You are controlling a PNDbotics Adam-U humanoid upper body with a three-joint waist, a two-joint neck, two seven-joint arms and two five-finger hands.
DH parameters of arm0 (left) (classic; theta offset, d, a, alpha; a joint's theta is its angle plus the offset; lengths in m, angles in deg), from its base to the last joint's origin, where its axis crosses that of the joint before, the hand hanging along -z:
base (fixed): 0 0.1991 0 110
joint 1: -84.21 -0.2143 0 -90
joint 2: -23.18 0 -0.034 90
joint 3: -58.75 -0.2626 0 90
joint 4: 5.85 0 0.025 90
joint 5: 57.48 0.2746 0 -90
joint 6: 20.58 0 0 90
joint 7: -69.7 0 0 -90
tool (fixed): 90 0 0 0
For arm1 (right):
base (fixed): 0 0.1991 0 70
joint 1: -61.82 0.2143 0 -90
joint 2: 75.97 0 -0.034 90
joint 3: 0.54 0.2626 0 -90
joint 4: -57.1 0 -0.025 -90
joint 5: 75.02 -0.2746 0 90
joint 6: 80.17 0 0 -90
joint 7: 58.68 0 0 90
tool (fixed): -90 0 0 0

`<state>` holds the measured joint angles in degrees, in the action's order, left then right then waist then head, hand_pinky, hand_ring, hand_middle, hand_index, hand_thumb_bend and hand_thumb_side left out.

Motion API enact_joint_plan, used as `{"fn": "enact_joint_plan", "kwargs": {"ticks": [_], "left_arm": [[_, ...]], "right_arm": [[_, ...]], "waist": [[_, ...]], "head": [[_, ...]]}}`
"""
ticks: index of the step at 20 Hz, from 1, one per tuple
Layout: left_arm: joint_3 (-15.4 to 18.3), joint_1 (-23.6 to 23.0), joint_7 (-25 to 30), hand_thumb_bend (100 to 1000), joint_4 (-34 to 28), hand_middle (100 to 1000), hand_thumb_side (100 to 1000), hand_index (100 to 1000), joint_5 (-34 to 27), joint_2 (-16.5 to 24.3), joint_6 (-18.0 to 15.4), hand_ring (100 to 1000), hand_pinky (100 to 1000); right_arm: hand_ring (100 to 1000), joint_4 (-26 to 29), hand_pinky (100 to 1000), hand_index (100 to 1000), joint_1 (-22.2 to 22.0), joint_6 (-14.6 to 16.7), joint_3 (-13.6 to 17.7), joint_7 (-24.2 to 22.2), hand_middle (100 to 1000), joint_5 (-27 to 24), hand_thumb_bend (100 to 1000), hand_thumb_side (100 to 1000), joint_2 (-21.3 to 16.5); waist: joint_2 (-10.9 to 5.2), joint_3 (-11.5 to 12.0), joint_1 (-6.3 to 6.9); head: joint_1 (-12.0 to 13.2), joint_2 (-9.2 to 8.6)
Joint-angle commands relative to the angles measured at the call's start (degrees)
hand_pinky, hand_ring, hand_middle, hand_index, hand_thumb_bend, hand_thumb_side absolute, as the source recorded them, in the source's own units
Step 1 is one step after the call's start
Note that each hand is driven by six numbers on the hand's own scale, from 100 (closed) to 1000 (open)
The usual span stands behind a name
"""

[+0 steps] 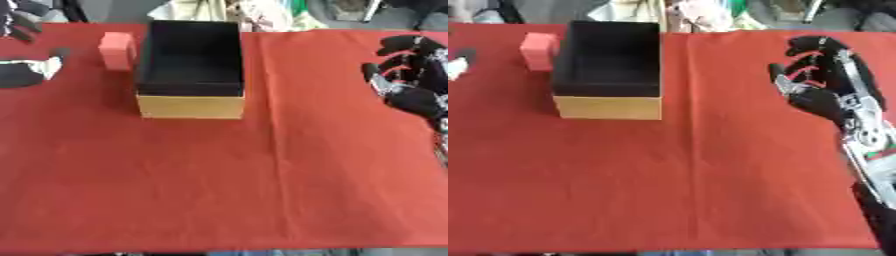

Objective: Pick up objects on the table and place them in the box.

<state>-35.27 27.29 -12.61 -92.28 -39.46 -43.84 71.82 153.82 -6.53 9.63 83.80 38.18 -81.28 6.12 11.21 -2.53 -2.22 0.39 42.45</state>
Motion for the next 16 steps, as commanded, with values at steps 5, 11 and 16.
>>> {"fn": "enact_joint_plan", "kwargs": {"ticks": [5, 11, 16], "left_arm": [[-1.9, 7.5, 3.0, 388, 9.4, 761, 105, 823, 7.1, 3.7, -4.5, 749, 721], [-2.6, 13.3, 6.3, 430, 16.6, 785, 106, 831, 13.1, 2.0, -8.4, 792, 758], [-2.6, 18.9, 8.5, 462, 23.2, 808, 108, 837, 17.9, -1.2, -11.6, 816, 784]], "right_arm": [[534, 0.7, 393, 724, 0.3, 0.3, 0.9, 0.1, 604, -0.6, 324, 100, -1.4], [534, 0.7, 394, 726, 0.2, 0.4, 0.9, 0.0, 604, -0.9, 321, 100, -1.5], [534, 0.7, 394, 727, 0.2, 0.6, 1.0, -0.1, 604, -1.2, 323, 100, -1.4]], "waist": [[-1.04, -0.7, 0.29], [-1.22, -1.1, 0.46], [-1.04, -1.4, 0.47]], "head": [[0.1, -0.82], [0.2, -0.96], [0.3, -1.26]]}}
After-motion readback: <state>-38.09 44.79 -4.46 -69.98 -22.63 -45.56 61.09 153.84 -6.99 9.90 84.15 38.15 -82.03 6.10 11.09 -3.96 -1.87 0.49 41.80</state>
